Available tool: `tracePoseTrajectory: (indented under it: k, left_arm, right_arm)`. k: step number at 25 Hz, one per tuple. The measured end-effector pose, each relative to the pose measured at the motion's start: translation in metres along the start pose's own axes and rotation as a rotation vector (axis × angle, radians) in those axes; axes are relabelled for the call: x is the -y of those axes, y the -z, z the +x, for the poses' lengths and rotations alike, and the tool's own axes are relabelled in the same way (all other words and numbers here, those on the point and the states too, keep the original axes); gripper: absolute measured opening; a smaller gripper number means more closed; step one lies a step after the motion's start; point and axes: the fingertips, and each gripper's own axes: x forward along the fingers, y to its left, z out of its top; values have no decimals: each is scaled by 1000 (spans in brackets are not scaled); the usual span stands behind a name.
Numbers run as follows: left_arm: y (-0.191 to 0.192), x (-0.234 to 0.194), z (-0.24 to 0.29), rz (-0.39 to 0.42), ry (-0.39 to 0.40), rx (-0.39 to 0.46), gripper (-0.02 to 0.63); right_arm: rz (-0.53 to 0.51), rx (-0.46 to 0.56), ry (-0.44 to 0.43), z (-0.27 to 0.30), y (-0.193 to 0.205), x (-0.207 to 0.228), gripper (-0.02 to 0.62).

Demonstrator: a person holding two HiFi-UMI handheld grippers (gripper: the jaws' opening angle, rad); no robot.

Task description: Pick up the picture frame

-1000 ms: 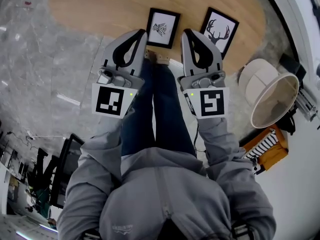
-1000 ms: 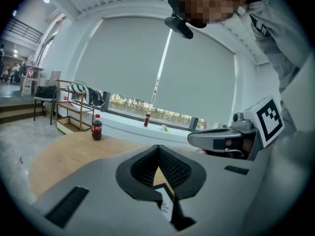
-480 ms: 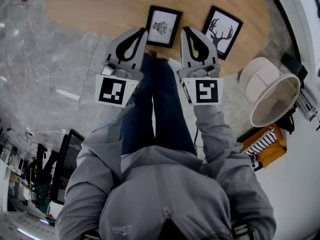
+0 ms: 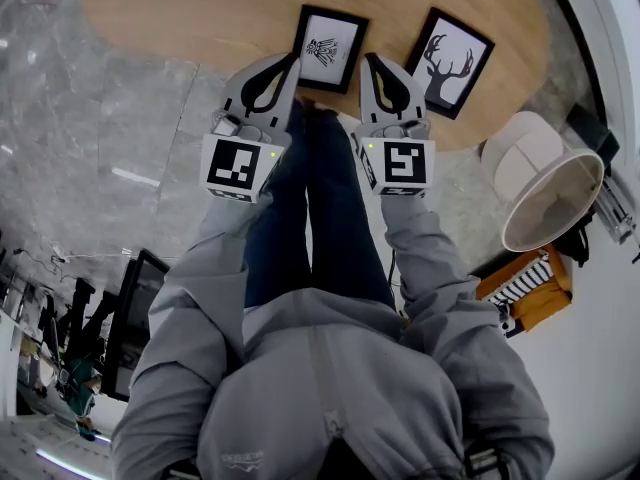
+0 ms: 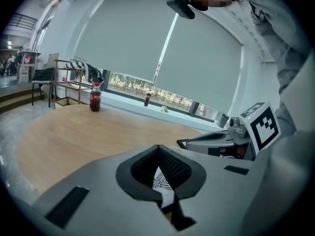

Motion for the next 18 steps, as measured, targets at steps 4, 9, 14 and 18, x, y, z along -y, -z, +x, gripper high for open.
tracePoseTrajectory:
  k: [4,9,14,18]
  left_arm:
    - [15,-3,4,-6,-7,-27,18]
    - [38,-8,7,-33,-17,-78,18]
    - [55,-13,7,-47,-27,-115,17]
    - [61,-12,7,-59,-27,-130,17]
  right_arm:
    - [16,-30,-2,6,15,0,32]
    - [38,-60,9,10,27,1,32]
    - [87,-61,-3,12,37,0,34]
    - [99,-100,-13,15,49,-3,34]
